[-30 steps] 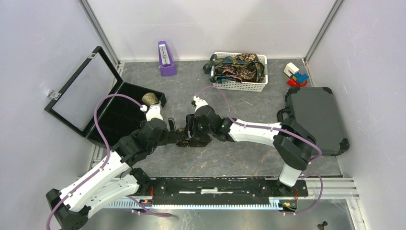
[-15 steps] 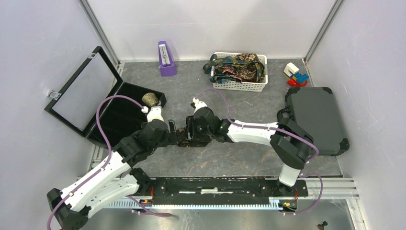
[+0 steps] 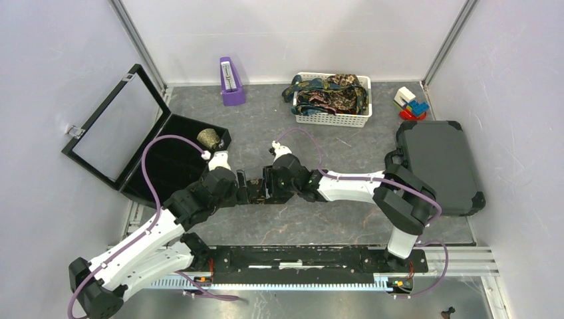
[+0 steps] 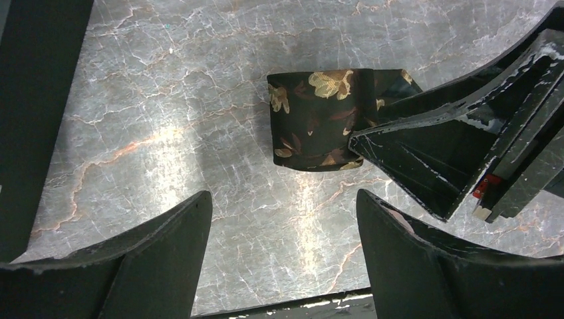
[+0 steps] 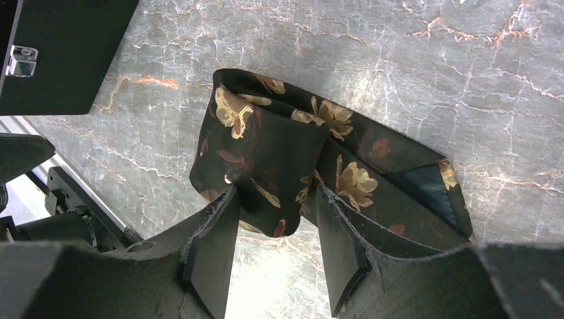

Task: Roll the ties
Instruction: Roll the tie at the center of the board.

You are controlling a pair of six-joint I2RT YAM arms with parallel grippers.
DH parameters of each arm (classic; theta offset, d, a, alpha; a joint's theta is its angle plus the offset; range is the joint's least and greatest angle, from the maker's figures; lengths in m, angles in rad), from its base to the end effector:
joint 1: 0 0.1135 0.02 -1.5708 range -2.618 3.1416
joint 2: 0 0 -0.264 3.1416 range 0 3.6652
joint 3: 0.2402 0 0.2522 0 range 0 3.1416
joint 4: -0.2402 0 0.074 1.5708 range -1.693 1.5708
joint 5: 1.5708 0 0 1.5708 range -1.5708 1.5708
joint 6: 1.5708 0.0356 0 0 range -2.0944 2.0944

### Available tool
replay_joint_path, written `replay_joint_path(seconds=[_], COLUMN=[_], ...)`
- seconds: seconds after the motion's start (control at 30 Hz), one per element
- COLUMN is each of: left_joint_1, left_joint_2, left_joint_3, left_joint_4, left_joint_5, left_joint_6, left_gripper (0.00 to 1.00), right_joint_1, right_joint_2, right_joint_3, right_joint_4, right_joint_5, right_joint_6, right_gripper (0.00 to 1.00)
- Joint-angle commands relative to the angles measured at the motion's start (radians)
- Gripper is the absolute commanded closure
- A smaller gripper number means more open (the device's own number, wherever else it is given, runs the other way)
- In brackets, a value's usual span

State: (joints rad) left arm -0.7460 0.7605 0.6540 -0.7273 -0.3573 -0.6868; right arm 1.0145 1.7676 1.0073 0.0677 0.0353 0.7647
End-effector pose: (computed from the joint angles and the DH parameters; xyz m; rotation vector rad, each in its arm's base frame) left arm 0.1192 -0.0932 0.2496 -0.0942 2.3522 -0.2757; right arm 0.1990 0.3176 0.1771 -0.2823 2.4100 0.8583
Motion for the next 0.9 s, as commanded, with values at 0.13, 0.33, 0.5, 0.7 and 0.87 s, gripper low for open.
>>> replay_joint_path(seconds=[0.13,0.33,0.5,0.7,0.87], left_joint_1=[0.009,0.024,0.062,0.116,0.174], left_joint_2=[0.011,0.006,0.018,0.028,0.055], left_joint_3=[-0.046,-0.113,-0.146,-0.196,-0.258], left_joint_4=[0.077,0.210,0.288,0.399,0.533], left_joint_5=[0.044,0.114,0.159,0.207,0.252], left_joint_6=[-0.052,-0.029,-0.005,0.037,0.041], left_gripper=[0.17,0.09,0.08,0.06,0.06], right_joint_1=[-0.023,-0.041,-0.049,-0.065,-0.071], right_joint_2=[-0.044,-0.051,-0.055,-0.060,-0.052], right_joint_3=[-0.058,-0.083,-0.097,-0.098,-0.062], right_joint_4=[0.037,0.053,0.061,0.066,0.048], right_joint_5=[0.021,0.004,-0.002,-0.017,-0.023], right_joint_6=[0.007,0.005,0.004,0.001,-0.014], right_gripper=[0.48,0.48,0.48,0.48,0.48])
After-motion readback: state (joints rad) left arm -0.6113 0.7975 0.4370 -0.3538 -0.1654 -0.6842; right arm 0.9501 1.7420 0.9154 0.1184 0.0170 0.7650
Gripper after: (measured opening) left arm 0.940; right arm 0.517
